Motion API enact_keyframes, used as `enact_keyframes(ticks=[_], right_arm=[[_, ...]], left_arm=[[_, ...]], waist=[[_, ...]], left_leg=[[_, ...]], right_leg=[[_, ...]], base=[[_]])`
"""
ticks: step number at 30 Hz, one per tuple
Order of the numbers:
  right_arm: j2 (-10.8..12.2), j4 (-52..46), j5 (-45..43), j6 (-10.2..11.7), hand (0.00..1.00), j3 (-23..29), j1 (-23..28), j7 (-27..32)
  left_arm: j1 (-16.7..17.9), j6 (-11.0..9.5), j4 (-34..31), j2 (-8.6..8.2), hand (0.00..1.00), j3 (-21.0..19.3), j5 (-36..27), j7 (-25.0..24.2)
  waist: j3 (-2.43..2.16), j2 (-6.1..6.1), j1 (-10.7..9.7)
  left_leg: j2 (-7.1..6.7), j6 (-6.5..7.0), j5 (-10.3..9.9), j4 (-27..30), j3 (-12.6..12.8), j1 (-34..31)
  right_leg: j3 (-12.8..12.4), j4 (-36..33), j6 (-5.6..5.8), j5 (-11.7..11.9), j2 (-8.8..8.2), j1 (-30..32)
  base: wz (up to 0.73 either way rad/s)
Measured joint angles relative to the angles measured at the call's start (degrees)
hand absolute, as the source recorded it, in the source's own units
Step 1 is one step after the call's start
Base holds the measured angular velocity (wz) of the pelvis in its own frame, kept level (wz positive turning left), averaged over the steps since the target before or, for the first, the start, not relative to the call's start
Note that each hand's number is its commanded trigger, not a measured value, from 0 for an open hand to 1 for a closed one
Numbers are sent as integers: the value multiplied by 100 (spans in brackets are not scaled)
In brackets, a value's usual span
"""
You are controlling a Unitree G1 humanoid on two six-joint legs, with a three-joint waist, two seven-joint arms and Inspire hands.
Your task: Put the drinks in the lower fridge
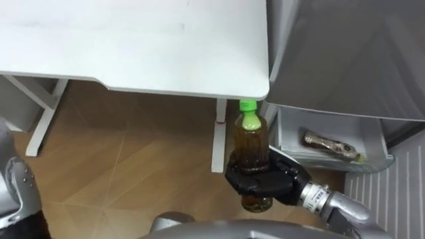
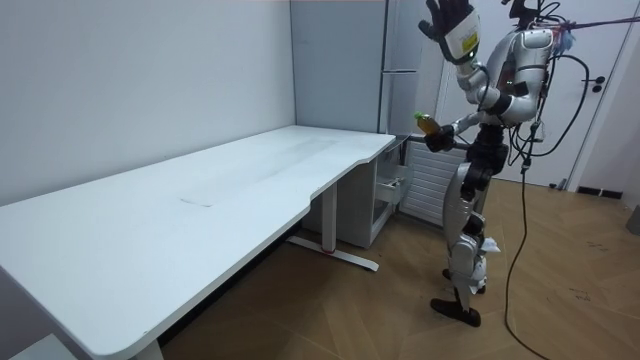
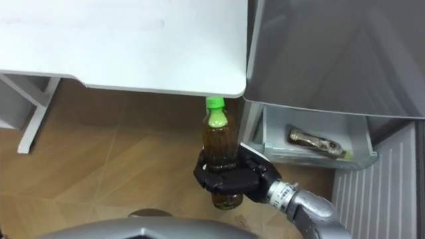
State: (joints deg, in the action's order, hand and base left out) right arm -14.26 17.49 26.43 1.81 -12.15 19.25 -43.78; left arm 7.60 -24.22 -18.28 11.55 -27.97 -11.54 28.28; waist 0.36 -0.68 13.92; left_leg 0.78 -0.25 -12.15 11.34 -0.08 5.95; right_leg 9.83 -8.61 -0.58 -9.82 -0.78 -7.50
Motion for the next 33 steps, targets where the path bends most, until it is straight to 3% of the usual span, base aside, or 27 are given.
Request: enact_keyframes(ticks=[5,9,16,19,21,25,27,30,33], right_arm=[[62,-1,-41,-19,100,-42,-15,77],[28,-1,-44,-162,100,-155,-21,131],[52,0,37,-302,100,-328,-130,470],[63,0,50,-341,100,-351,-187,571],[48,15,49,-474,100,-363,-377,637],[44,26,71,-568,100,-410,-661,648],[90,27,108,-672,100,-442,-757,644],[105,41,106,-742,100,-437,-778,639],[104,65,106,-797,100,-436,-779,648]], left_arm=[[385,154,941,-1,0,152,3,503],[597,284,2079,11,0,595,-69,830],[617,415,4308,21,0,1763,-1489,860],[710,487,5217,22,0,2098,-2059,657],[757,715,6030,45,0,2386,-2241,390],[941,1164,6816,39,0,2857,-2318,-263],[951,1470,7369,35,0,3112,-2315,-756],[992,1828,7614,-9,0,3232,-2231,-1278],[936,2028,7808,-16,0,3288,-1750,-1689]], waist=[[-16,51,87],[-13,56,76],[8,99,46],[12,168,49],[19,176,47],[27,182,24],[27,189,-112],[31,182,-201],[33,173,-315]], left_leg=[[-9,2,-3,-9,-13,-2],[-13,5,-1,-59,-11,37],[-16,7,2,-86,-4,37],[-17,9,1,-109,5,13],[-8,9,1,-172,82,64],[15,14,-7,-186,149,54],[16,16,-10,-185,103,10],[15,16,-10,-169,131,-59],[19,17,-10,-157,163,-87]], right_leg=[[24,3,2,-1,-10,1],[23,-9,4,-1,-16,-2],[-23,-4,4,-1,-10,21],[-39,-4,4,-1,-8,55],[-65,3,5,0,-6,70],[-121,-1,5,1,12,64],[-21,0,6,1,4,96],[-43,-13,5,2,2,136],[-80,-22,1,5,8,162]], base=[[0],[-2],[-4],[-6],[-9],[-7],[12],[1],[-4]])
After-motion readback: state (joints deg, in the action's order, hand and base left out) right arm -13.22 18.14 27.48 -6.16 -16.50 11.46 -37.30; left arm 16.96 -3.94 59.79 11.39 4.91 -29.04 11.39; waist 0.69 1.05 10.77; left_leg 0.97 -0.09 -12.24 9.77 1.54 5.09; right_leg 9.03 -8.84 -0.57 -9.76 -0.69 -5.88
